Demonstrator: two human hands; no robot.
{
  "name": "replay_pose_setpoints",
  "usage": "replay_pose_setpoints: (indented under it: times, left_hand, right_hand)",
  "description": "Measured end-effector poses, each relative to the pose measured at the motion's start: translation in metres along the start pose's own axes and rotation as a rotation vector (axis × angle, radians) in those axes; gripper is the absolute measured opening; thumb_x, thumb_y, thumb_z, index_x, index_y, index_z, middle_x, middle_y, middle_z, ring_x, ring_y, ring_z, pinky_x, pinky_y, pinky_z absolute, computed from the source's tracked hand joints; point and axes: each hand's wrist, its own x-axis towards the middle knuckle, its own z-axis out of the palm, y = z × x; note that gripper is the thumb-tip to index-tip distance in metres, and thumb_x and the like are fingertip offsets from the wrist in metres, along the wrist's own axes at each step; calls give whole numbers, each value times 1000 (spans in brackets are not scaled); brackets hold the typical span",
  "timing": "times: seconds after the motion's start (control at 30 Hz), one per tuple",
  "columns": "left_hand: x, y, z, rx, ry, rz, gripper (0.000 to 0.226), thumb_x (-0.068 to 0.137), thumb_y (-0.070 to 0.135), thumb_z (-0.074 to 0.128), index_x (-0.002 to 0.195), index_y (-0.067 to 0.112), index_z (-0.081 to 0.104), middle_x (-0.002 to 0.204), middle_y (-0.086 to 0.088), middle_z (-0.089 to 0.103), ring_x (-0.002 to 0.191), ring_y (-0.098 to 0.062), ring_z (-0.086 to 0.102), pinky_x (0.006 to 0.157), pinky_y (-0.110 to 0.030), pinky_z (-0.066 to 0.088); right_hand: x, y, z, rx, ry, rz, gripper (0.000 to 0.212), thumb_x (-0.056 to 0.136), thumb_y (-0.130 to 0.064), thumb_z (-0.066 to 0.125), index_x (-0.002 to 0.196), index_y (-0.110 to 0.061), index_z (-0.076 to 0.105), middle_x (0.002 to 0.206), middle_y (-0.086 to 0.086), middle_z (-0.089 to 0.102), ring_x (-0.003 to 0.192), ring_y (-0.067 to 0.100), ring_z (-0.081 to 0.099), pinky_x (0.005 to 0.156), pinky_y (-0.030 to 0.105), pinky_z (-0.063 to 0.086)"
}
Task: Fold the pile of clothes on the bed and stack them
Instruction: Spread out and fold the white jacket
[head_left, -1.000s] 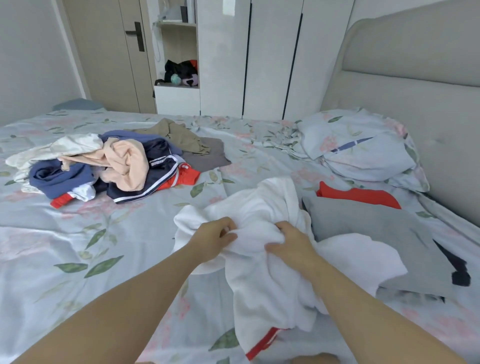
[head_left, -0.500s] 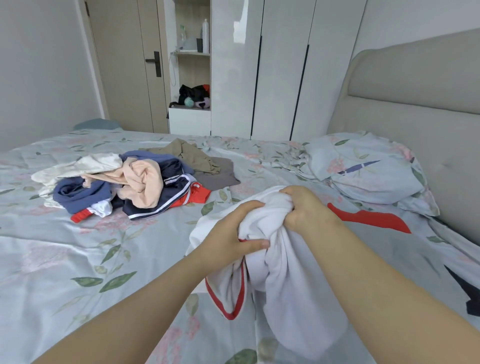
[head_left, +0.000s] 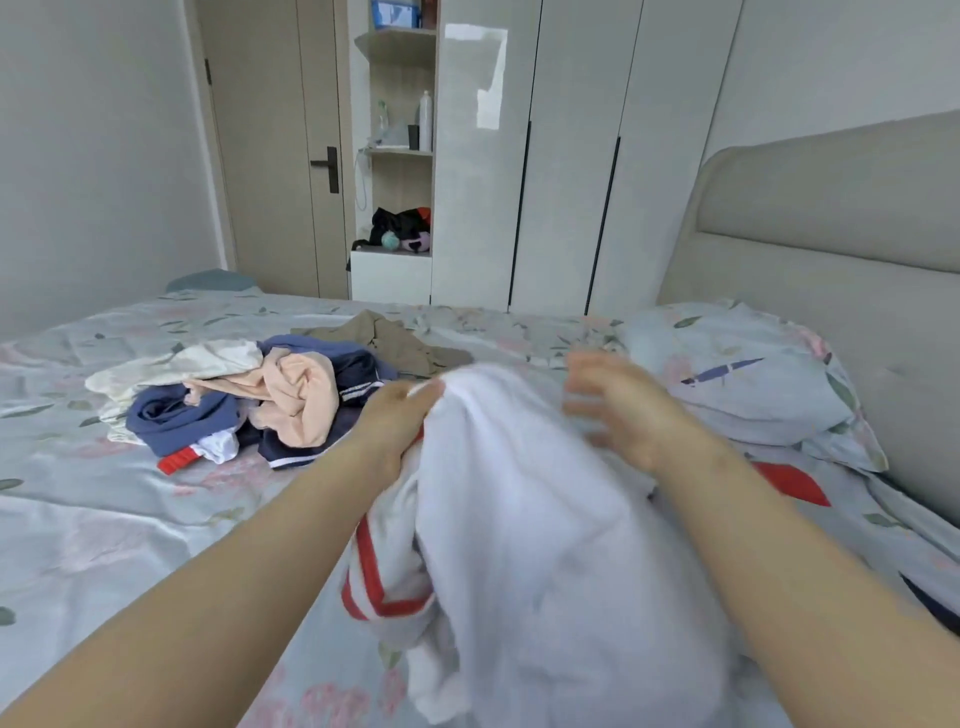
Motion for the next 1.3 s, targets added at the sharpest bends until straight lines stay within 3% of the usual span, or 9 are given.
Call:
replay_pose_setpoints:
  times: [0.13, 0.27, 0.47, 0.6, 0.77, 0.97, 1.1, 1.2, 1.3]
  left_hand:
    - [-13, -67, 1, 102, -7, -200, 52, 85, 33, 67, 130, 20, 44, 88, -10, 52, 56, -10, 57, 49, -19, 45]
    - [-32, -99, 13, 757, -231, 61, 94, 59, 81, 43, 143, 52, 14, 158, 7, 0, 145, -19, 9, 116, -41, 17]
    - [-30, -138, 19, 1173, -309, 208, 66, 84, 59, 50, 142, 55, 17, 154, 15, 12, 137, -21, 22, 109, -39, 27]
    - [-24, -149, 8, 1034, -319, 182, 47, 86, 53, 48, 132, 57, 34, 143, 15, 29, 127, -20, 34, 106, -33, 29]
    - [-17, -144, -3, 538, -350, 102, 38, 87, 37, 60, 121, 45, 46, 131, 8, 45, 130, -11, 37, 107, -19, 23]
    - [-11, -112, -21, 57, -271, -155, 21, 96, 25, 53, 114, 26, 65, 120, 0, 66, 104, -16, 64, 88, -31, 51]
    - [-8, -100, -28, -272, -197, -263, 41, 96, 54, 31, 121, 34, 56, 115, 1, 63, 98, -16, 59, 93, -31, 40]
    - [-8, -107, -29, -283, -217, -304, 61, 85, 69, 36, 139, 41, 37, 138, 9, 49, 120, -19, 50, 112, -42, 22]
    - [-14, -116, -23, -188, -306, -212, 58, 86, 56, 54, 138, 46, 29, 136, 20, 46, 115, -2, 54, 94, -21, 39]
  right_hand:
    - [-2, 112, -3, -367, -229, 154, 52, 82, -36, 69, 128, -32, 45, 129, -14, 49, 109, 6, 52, 73, 17, 40]
    - [5, 178, 3, -528, -272, -4, 90, 55, -57, 78, 135, -39, 41, 135, -11, 47, 124, 8, 46, 103, 34, 42]
    - [4, 199, 1, -818, -193, -148, 73, 84, -37, 65, 147, -32, 28, 138, -1, 39, 129, 20, 37, 106, 35, 34]
    - [-5, 187, 0, -1108, -160, -208, 52, 93, -40, 52, 142, -41, 34, 115, -1, 44, 110, 20, 47, 86, 32, 45]
    - [4, 119, 10, -930, -175, -127, 48, 88, -28, 60, 134, -31, 49, 136, -8, 52, 121, 15, 50, 98, 28, 40]
    - [27, 35, 25, 274, -174, 172, 7, 91, -10, 55, 87, -15, 57, 70, 7, 64, 60, 17, 61, 59, 23, 51]
    - [51, 8, 37, 1051, 13, 54, 32, 97, -11, 45, 69, -3, 59, 58, 10, 54, 51, 19, 55, 64, 27, 55]
    - [67, 20, 54, 579, 16, 38, 41, 97, -16, 47, 138, -9, 44, 96, 4, 59, 76, 21, 59, 79, 35, 51]
    - [82, 62, 55, -225, -38, 30, 54, 98, -13, 44, 148, -18, 24, 135, -1, 44, 118, 21, 47, 88, 25, 36]
